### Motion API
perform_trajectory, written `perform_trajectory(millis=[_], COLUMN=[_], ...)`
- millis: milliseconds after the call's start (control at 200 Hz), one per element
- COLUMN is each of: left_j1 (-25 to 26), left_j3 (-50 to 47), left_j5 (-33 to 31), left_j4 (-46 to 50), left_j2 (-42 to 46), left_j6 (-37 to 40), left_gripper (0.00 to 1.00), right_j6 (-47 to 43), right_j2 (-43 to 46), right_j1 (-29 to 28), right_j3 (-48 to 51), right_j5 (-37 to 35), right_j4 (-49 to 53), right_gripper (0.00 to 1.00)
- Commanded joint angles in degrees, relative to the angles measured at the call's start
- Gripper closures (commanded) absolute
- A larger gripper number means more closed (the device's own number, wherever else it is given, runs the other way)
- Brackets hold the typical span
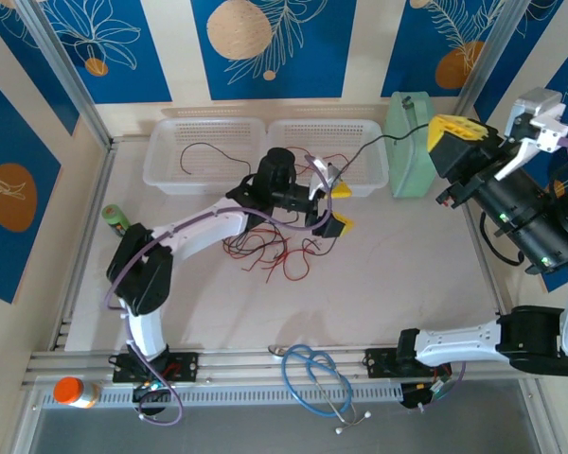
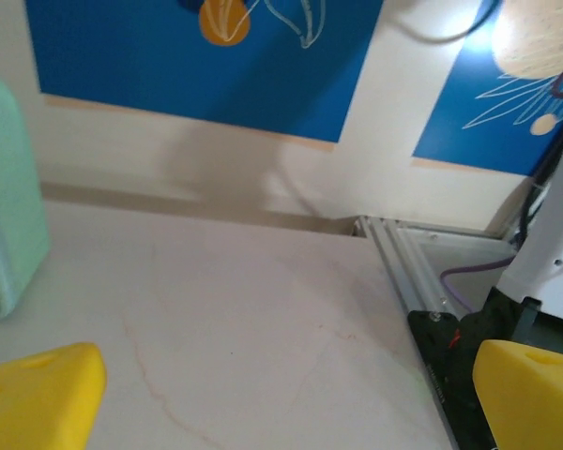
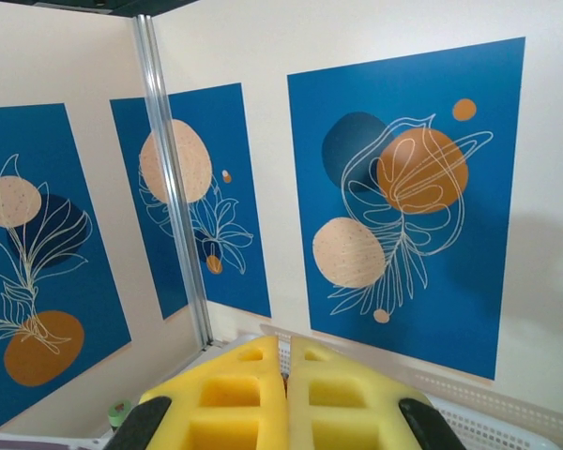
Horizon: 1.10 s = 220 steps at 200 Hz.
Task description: Untangle the cables
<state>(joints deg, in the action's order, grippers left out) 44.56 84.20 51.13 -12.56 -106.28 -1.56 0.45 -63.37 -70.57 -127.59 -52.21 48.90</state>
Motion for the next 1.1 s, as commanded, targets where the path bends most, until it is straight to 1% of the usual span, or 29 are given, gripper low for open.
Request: perform_trajectory(millis=[0, 55, 100, 155, 195, 210, 220, 235, 250, 270, 310, 360, 440, 520, 615, 700, 845, 940, 1010, 1095], left_j1=[0.8, 0.8, 0.8, 0.8, 0.8, 0.8, 0.8, 0.8, 0.8, 0.9, 0.9, 0.9, 0.8, 0.8, 0.8, 0.7, 0.2, -1.0, -1.9, -3.4], left_j3=[-1.7, -5.2, -7.0, -8.3, -8.4, -8.4, -8.4, -8.2, -8.2, -8.2, -8.9, -11.0, -14.7, -16.0, -15.4, -13.5, -10.0, -7.6, -5.1, -1.7], left_j5=[9.5, 9.5, 8.7, 6.5, 3.9, 2.8, 2.0, 1.1, -0.1, -1.7, -4.7, -9.4, -15.4, -18.2, -21.3, -25.7, -36.4, -40.6, -44.3, -48.3], left_j4=[-11.9, -19.4, -22.1, -21.0, -17.7, -16.1, -15.3, -13.3, -11.9, -10.3, -8.6, -9.0, -11.4, -11.7, -8.8, -2.3, 10.0, 15.8, 20.1, 25.0], left_j2=[-0.6, 0.3, 0.9, 1.6, 1.9, 2.1, 2.2, 2.4, 2.5, 2.8, 3.7, 5.7, 9.7, 13.3, 16.4, 19.0, 23.9, 27.0, 28.6, 30.1], left_j6=[-9.1, -13.6, -15.3, -15.2, -14.0, -13.4, -12.9, -12.3, -11.7, -11.2, -10.3, -10.1, -9.9, -9.4, -8.7, -7.2, -5.1, -5.1, -5.3, -6.0], left_gripper=[0.0, 0.0, 0.01, 0.1, 0.24, 0.33, 0.38, 0.49, 0.57, 0.65, 0.76, 1.0, 1.0, 1.0, 1.0, 1.0, 1.0, 1.0, 1.0, 1.0], right_j6=[-0.7, -1.3, -1.7, -2.1, -2.3, -2.3, -2.3, -2.2, -2.2, -2.1, -1.8, -1.5, -0.8, 0.0, 1.3, 3.0, 6.4, 8.8, 11.4, 16.5], right_j2=[-2.7, -3.5, -4.1, -4.6, -4.8, -4.9, -4.9, -4.9, -4.9, -4.9, -4.6, -3.9, -2.0, 0.2, 3.0, 5.7, 10.6, 12.2, 12.2, 11.1], right_j1=[-0.5, -0.5, -0.5, -0.5, -0.4, -0.4, -0.4, -0.4, -0.4, -0.4, -0.4, -0.3, -0.2, -0.1, 0.0, 0.0, 0.1, 0.6, 1.7, 4.9], right_j3=[-2.2, -2.4, -2.5, -2.7, -2.8, -2.8, -2.9, -2.9, -3.0, -2.9, -2.7, -1.8, 1.2, 4.5, 8.6, 12.5, 21.8, 27.8, 31.1, 34.0], right_j5=[0.7, 0.6, 0.6, 0.7, 0.7, 0.7, 0.8, 0.8, 0.9, 0.9, 0.9, 0.8, 0.0, -0.5, -1.3, -3.0, -8.0, -10.4, -10.9, -9.4], right_j4=[-1.3, -1.8, -2.3, -2.9, -3.2, -3.3, -3.3, -3.2, -3.3, -3.3, -3.2, -3.4, -4.5, -5.5, -6.7, -7.0, -7.9, -8.4, -7.9, -5.9], right_gripper=[1.0, 1.0, 1.0, 1.0, 1.0, 1.0, 1.0, 1.0, 1.0, 1.0, 1.0, 1.0, 1.0, 1.0, 1.0, 1.0, 1.0, 1.0, 1.0, 1.0])
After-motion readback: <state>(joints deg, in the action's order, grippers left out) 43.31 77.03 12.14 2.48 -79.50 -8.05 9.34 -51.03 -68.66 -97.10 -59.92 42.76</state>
